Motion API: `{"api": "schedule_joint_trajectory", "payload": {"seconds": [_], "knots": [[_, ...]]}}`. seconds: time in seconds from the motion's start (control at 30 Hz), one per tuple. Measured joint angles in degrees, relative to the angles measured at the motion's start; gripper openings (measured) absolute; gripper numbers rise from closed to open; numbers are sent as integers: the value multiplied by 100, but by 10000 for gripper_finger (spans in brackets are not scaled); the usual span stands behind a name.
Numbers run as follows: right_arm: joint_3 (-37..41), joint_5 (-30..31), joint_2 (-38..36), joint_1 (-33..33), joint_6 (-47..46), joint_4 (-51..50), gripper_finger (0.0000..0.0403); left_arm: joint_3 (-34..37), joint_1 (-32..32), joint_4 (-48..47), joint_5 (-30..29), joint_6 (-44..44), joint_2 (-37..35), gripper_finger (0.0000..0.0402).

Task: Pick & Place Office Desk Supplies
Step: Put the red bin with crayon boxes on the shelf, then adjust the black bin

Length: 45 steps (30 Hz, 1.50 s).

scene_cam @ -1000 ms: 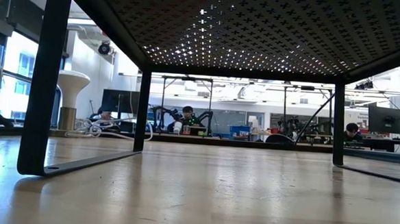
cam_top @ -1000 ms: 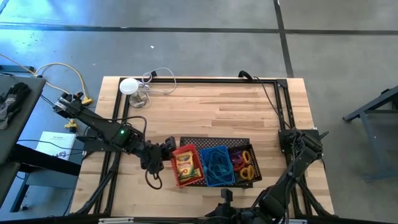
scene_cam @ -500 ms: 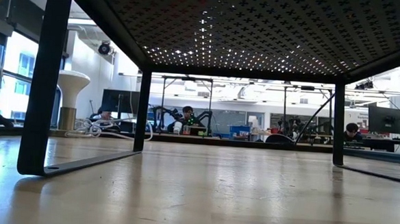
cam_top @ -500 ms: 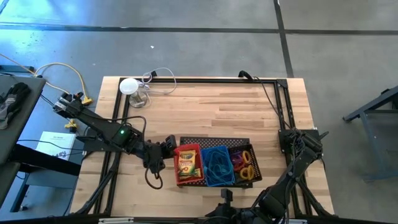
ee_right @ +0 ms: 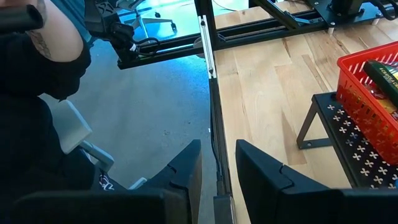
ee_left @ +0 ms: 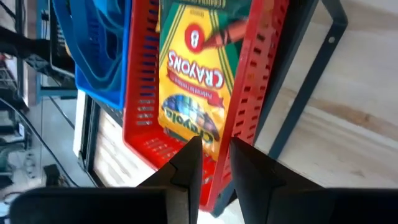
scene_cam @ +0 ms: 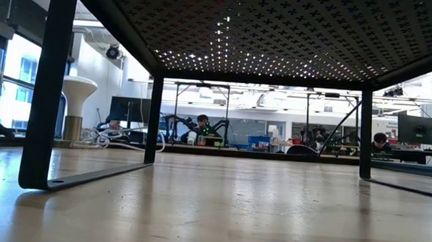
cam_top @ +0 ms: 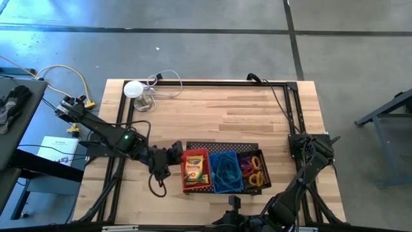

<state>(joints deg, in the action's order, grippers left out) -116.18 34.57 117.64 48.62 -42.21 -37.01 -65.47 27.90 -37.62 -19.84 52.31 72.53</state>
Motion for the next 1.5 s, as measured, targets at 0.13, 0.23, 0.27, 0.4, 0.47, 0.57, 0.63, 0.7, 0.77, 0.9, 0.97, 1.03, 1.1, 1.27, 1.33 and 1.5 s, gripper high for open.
{"api": "schedule_joint_trajectory", "payload": {"seconds": [0.13, 0.23, 0.27, 0.4, 0.47, 0.57, 0.63, 0.7, 0.77, 0.9, 0.97, 1.03, 1.1, 1.27, 1.33, 1.5], "knots": [[0, 0, -2, -9, 36, 0, 85, 0, 2, 37, 61, -464, 0, 74], [0, -2, -2, -31, 39, -2, 85, 0, -4, 94, -58, -455, 0, 74], [0, -2, -2, -32, 39, 0, 85, 0, -2, 89, -212, -387, 0, 74], [0, -11, -2, -39, 22, -1, 85, 0, 89, 71, -873, -307, 0, 74], [0, -22, -2, -39, 15, 0, 85, 0, 122, 42, -906, -420, 0, 74], [0, -24, -4, -37, 8, -2, 85, 0, 213, -6, -901, -704, 0, 74], [0, -24, -4, -37, 6, 0, 85, 0, 269, -5, -901, -825, 0, 74], [0, -24, -7, -37, 17, 0, 85, 0, 337, -20, -903, -904, 0, 74], [0, -26, -7, -37, 17, 0, 85, 0, 401, -71, -903, -940, 0, 74], [0, -26, -7, -35, 22, 62, 85, 0, 545, -215, -1198, -1087, -15, 74], [0, -23, -9, -26, 88, 179, 85, 0, 634, -234, -1498, -1226, -47, 74], [0, -20, -32, 8, 303, 353, 85, -2, 709, -232, -1698, -1316, -79, 74], [-1, -20, -77, 19, 468, 509, 85, -2, 800, -234, -1814, -1381, -127, 74], [-2, 174, -319, 55, 311, 313, 85, -2, 1028, -235, -1952, -1721, -335, 74], [-2, 461, -471, 70, 30, 16, 85, -1, 1087, -232, -1948, -2065, -464, 74], [-4, 1369, -868, 190, -1344, -1535, 85, -2, 1137, -654, -1537, -3231, -864, 74]]}}
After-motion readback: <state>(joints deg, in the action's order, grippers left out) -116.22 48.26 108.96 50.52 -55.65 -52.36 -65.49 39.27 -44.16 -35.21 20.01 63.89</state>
